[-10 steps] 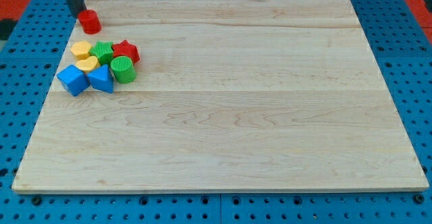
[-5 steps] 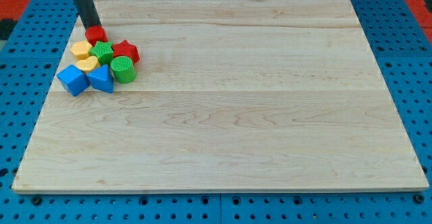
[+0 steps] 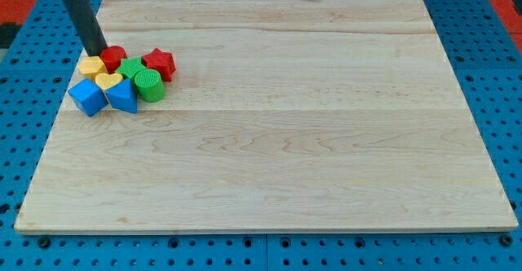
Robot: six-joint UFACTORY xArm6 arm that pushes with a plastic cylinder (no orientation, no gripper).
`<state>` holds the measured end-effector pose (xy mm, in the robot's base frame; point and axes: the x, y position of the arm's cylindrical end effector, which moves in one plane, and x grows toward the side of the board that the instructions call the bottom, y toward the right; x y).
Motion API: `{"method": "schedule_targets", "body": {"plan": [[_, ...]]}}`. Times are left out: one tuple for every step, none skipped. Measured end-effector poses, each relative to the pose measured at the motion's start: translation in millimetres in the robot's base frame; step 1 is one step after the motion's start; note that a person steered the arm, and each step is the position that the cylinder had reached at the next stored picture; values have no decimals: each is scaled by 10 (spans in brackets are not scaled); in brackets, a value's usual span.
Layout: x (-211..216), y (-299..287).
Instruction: Push the red circle into group of blocks
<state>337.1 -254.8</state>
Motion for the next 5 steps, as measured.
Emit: {"method": "schedule_targets", "body": {"plan": [[3,-19],[3,-392],[109,-498],[251,-351],[284,-213]]}}
